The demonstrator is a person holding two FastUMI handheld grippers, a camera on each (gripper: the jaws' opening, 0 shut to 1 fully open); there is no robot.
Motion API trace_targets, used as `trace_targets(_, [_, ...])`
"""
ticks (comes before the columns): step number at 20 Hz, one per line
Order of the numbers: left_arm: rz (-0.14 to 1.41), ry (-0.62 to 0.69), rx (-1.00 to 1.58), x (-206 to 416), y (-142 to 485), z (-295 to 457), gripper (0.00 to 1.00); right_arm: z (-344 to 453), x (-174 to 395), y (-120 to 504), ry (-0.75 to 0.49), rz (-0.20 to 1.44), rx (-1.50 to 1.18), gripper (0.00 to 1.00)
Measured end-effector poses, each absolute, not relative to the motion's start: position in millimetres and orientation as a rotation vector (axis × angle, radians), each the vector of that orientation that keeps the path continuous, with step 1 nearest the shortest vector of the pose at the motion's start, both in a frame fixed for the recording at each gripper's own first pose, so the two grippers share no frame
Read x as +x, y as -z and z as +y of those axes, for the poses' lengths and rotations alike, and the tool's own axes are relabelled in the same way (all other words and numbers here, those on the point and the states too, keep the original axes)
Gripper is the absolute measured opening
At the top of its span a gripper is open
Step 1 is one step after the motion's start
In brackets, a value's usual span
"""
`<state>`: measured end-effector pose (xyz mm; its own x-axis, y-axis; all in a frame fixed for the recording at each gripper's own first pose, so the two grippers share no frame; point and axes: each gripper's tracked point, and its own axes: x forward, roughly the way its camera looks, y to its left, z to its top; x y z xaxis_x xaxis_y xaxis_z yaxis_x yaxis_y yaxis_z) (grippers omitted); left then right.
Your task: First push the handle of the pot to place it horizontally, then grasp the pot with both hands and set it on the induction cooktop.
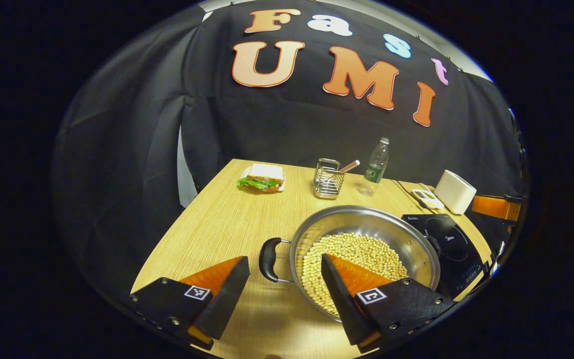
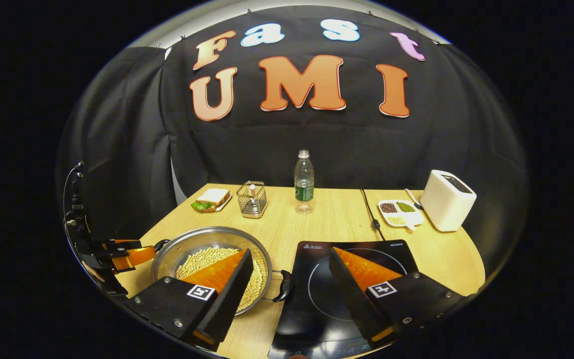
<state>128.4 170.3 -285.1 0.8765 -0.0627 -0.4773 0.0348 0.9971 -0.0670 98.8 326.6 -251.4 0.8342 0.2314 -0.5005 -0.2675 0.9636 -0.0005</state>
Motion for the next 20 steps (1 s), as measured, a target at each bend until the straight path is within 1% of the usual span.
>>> trace_targets(4, [0.541, 0.065, -0.107, 135.8, 306.0, 177.1, 0.90, 337.7, 108.3, 291.7, -0.267, 0.622, -0.083, 0.96])
trace_targets(10, [0.586, 0.073, -0.088, 149.7, 325.9, 178.2, 0.90, 346.6, 109.2, 350.2, -0.265, 0.800, -0.070, 0.96])
trace_targets(11, [0.596, 0.074, -0.088, 152.5, 328.6, 178.3, 0.86, 348.5, 110.5, 356.1, -0.267, 0.820, -0.062, 0.96])
trace_targets(12, [0.597, 0.077, -0.094, 155.6, 329.2, 177.7, 0.90, 349.9, 108.9, 359.7, -0.273, 0.838, -0.054, 0.96])
trace_targets(13, [0.592, 0.080, -0.099, 159.7, 330.0, 177.2, 0.86, 350.9, 108.3, 362.9, -0.276, 0.848, -0.052, 0.96])
trace_targets(14, [0.591, 0.080, -0.100, 159.0, 332.1, 176.3, 0.89, 351.7, 109.7, 364.8, -0.275, 0.849, -0.056, 0.96])
trace_targets(15, [0.594, 0.081, -0.103, 161.3, 334.2, 175.3, 0.89, 351.0, 109.5, 367.0, -0.274, 0.852, -0.059, 0.95])
trace_targets(16, [0.601, 0.086, -0.108, 159.7, 336.9, 173.6, 0.86, 351.8, 109.6, 368.2, -0.277, 0.859, -0.051, 0.94])
trace_targets(18, [0.621, 0.085, -0.115, 159.0, 340.8, 170.4, 0.87, 354.3, 109.3, 372.7, -0.280, 0.877, -0.035, 0.90])
trace_targets(20, [0.635, 0.085, -0.114, 158.2, 347.3, 166.9, 0.61, 352.0, 114.1, 373.7, -0.270, 0.876, -0.034, 0.84])
